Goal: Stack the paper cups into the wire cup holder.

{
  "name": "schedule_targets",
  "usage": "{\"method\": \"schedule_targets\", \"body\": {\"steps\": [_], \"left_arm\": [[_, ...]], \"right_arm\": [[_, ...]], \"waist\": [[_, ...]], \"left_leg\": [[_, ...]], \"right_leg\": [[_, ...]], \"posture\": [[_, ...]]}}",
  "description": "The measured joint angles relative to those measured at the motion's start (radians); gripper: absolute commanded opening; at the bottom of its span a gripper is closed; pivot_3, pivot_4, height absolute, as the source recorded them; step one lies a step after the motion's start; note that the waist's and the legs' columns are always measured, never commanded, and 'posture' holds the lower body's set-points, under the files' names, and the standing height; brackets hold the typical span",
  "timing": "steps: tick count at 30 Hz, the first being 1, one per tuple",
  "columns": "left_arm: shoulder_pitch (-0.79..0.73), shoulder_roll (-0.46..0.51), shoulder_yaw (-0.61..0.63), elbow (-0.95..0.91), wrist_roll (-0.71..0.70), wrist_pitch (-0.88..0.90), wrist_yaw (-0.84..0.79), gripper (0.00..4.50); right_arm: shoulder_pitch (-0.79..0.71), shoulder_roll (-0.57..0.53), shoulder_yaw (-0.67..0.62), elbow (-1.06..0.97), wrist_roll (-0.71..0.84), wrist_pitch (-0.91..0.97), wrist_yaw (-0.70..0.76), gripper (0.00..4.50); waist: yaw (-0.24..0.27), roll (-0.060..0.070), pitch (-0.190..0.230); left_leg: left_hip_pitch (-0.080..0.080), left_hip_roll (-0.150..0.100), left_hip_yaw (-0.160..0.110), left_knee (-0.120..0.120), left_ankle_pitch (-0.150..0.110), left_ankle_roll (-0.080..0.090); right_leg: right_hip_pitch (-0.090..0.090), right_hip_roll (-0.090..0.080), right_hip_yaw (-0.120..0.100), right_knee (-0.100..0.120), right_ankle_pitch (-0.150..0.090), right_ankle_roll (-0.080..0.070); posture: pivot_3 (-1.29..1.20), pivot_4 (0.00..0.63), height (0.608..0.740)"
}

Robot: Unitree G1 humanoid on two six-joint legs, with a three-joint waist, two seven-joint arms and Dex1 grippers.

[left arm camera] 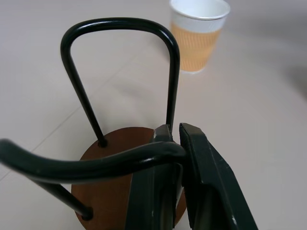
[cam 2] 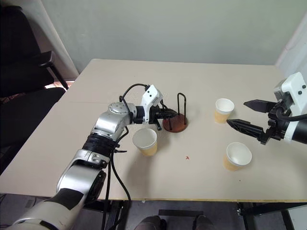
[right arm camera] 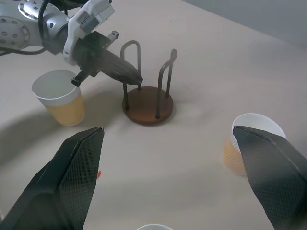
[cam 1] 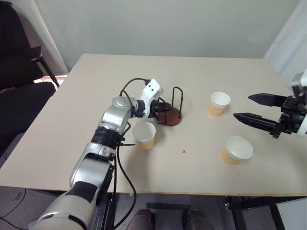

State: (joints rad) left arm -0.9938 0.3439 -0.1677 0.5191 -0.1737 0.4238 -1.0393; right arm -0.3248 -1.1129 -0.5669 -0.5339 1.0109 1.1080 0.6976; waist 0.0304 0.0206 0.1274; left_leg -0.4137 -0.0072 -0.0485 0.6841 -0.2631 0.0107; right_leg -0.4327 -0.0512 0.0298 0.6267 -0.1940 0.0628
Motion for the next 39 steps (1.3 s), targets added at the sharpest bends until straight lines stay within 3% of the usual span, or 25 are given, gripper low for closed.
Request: {"method": "schedule_targets", "body": {"steps": [9, 22, 26, 35, 39], "left_arm": [[0.078, 0.023, -0.090, -0.317, -0.089, 0.127, -0.182, 0.04], [0.155, -0.009, -0.216, -0.395, -0.063, 0.119, -0.182, 0.04], [0.176, -0.004, -0.236, -0.396, -0.033, 0.102, -0.158, 1.17], [0.193, 0.032, -0.242, -0.446, -0.015, 0.105, -0.132, 4.30], [0.194, 0.059, -0.237, -0.469, -0.016, 0.107, -0.131, 4.30]], "right_arm": [[0.062, -0.148, -0.212, -0.050, 0.129, 0.124, 0.083, 4.50], [0.065, -0.157, -0.166, -0.069, 0.148, 0.083, 0.065, 4.50], [0.057, -0.157, -0.113, -0.062, 0.126, 0.042, 0.066, 4.50], [-0.086, -0.155, 0.128, 0.025, 0.022, -0.109, 0.084, 4.50], [-0.189, -0.136, 0.247, 0.093, -0.052, -0.175, 0.103, 4.50]], "waist": [[0.005, 0.000, 0.000], [0.004, 0.000, 0.000], [0.003, 0.000, 0.000], [0.000, 0.000, 0.000], [0.000, 0.000, 0.000]], "left_leg": [[-0.002, -0.001, 0.001, 0.001, -0.001, 0.001], [0.002, -0.001, 0.001, 0.002, 0.000, 0.003], [0.005, -0.001, 0.002, 0.002, -0.001, 0.004], [0.005, -0.001, 0.002, 0.003, -0.001, 0.005], [0.005, -0.001, 0.002, 0.003, -0.001, 0.006]], "right_leg": [[-0.001, -0.001, 0.001, -0.001, -0.002, 0.002], [0.002, -0.002, 0.001, 0.001, -0.001, 0.003], [0.006, -0.002, 0.001, 0.000, 0.000, 0.003], [0.006, -0.002, 0.001, 0.000, 0.000, 0.004], [0.006, -0.002, 0.001, 0.000, 0.000, 0.004]], "posture": [[0.00, 0.150, 0.740], [0.00, 0.150, 0.740], [0.00, 0.150, 0.740], [0.00, 0.150, 0.740], [0.00, 0.150, 0.740]]}}
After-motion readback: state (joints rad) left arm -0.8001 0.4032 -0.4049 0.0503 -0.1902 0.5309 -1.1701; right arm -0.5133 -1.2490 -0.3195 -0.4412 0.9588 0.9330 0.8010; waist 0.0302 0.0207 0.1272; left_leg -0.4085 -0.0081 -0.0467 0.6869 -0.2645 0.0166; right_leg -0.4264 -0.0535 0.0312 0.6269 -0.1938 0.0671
